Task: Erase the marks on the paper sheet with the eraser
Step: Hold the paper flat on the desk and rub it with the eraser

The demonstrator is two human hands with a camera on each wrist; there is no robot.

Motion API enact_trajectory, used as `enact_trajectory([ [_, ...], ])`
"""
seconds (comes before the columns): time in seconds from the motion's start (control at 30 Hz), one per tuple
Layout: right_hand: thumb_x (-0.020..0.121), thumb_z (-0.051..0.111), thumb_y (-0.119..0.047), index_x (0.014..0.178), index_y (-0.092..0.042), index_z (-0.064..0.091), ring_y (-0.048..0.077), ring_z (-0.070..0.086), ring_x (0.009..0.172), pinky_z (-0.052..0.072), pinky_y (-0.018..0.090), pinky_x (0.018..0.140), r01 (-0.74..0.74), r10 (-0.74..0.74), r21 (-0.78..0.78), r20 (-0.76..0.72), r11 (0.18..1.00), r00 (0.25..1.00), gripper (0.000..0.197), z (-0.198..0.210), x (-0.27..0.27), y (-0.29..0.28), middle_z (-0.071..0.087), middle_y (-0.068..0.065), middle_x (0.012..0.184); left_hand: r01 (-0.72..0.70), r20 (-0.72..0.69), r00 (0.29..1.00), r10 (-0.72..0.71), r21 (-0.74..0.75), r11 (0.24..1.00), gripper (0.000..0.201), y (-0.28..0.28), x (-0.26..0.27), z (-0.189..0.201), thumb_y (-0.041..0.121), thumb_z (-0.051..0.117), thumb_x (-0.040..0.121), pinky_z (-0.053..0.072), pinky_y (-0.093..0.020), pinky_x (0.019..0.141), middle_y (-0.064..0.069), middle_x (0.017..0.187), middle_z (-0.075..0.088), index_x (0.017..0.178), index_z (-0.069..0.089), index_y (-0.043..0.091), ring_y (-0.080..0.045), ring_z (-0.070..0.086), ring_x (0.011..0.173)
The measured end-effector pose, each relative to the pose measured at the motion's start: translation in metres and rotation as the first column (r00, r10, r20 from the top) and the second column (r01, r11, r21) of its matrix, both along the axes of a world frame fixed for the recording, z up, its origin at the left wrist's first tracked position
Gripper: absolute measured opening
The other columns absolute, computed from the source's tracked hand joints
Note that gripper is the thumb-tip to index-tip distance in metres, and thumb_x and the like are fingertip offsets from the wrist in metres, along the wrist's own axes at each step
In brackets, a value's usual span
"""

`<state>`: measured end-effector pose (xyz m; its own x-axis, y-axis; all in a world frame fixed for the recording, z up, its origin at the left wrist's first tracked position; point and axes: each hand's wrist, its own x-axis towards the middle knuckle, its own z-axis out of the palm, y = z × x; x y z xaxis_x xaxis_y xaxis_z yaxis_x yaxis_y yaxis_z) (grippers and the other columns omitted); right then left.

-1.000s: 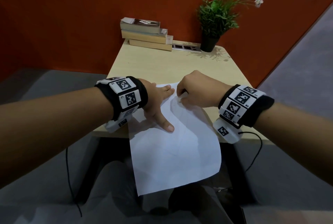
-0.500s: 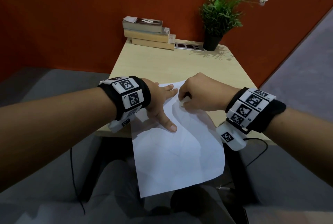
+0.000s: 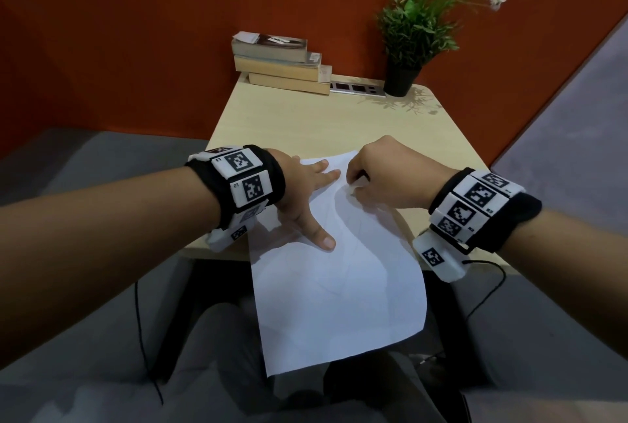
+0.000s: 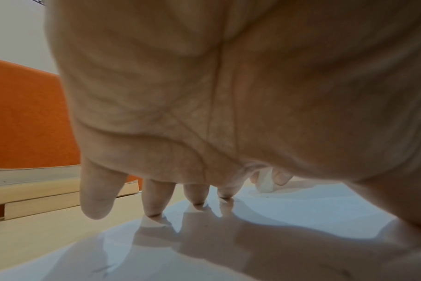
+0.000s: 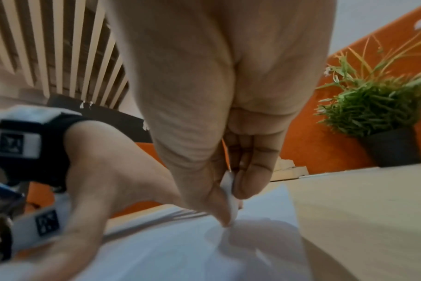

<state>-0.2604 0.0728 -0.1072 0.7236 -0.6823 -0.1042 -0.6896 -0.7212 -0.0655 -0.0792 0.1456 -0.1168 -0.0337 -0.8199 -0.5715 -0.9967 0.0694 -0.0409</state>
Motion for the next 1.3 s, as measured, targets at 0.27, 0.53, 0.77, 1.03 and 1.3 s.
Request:
enact_trajectory([
  [0.27, 0.088, 0.071, -0.018, 0.104, -0.020, 0.083, 0.022, 0.069, 0.089, 0.063, 0.044, 0.080, -0.035, 0.035, -0.043, -0.005, 0.998, 0.999, 0.020, 0.004, -0.004, -0.003, 0.079, 0.000, 0.094, 0.007, 0.003, 1.000, -0.007, -0.005, 1.000, 0.143, 0.003, -0.001, 0.003, 0.101, 0.058, 0.053, 0.010, -0.060, 0.126, 0.022, 0.169, -0.022, 0.159, -0.021, 0.048, -0.028, -0.010, 0.160],
  [0.53, 0.087, 0.069, -0.018, 0.103, -0.020, 0.082, 0.023, 0.067, 0.086, 0.063, 0.045, 0.078, -0.072, 0.069, -0.056, -0.039, 0.996, 0.997, 0.021, 0.006, -0.003, 0.001, 0.076, 0.000, 0.094, 0.016, 0.021, 1.000, -0.016, -0.006, 1.000, 0.139, 0.003, -0.004, 0.004, 0.100, 0.057, 0.054, 0.012, -0.060, 0.124, 0.020, 0.169, -0.023, 0.157, -0.022, 0.051, -0.030, -0.009, 0.160],
  [0.77, 0.087, 0.069, -0.017, 0.104, -0.022, 0.082, 0.023, 0.068, 0.086, 0.064, 0.043, 0.077, -0.080, 0.079, -0.024, -0.061, 0.996, 0.995, 0.022, 0.009, 0.000, 0.004, 0.076, 0.000, 0.094, 0.009, 0.019, 1.000, -0.009, 0.002, 1.000, 0.142, 0.003, -0.004, 0.004, 0.102, 0.056, 0.050, 0.011, -0.061, 0.125, 0.021, 0.169, -0.023, 0.157, -0.023, 0.052, -0.030, -0.010, 0.160],
  [1.03, 0.087, 0.066, -0.016, 0.100, -0.021, 0.082, 0.024, 0.064, 0.081, 0.060, 0.041, 0.071, -0.135, 0.131, -0.043, -0.087, 0.990, 0.988, 0.020, 0.008, -0.003, 0.008, 0.073, 0.000, 0.089, 0.010, 0.048, 0.999, -0.011, 0.017, 1.000, 0.136, 0.004, -0.009, 0.008, 0.099, 0.059, 0.057, 0.020, -0.061, 0.123, 0.016, 0.169, -0.026, 0.156, -0.023, 0.053, -0.035, 0.002, 0.160],
  [1.3, 0.086, 0.063, -0.017, 0.090, -0.021, 0.077, 0.024, 0.056, 0.073, 0.056, 0.043, 0.067, -0.200, 0.190, -0.085, -0.117, 0.976, 0.975, 0.015, 0.004, -0.008, 0.012, 0.067, 0.003, 0.080, 0.006, 0.060, 0.998, -0.006, 0.008, 1.000, 0.137, 0.004, -0.011, 0.009, 0.098, 0.061, 0.057, 0.024, -0.060, 0.122, 0.008, 0.170, -0.026, 0.156, -0.023, 0.054, -0.037, 0.008, 0.159],
])
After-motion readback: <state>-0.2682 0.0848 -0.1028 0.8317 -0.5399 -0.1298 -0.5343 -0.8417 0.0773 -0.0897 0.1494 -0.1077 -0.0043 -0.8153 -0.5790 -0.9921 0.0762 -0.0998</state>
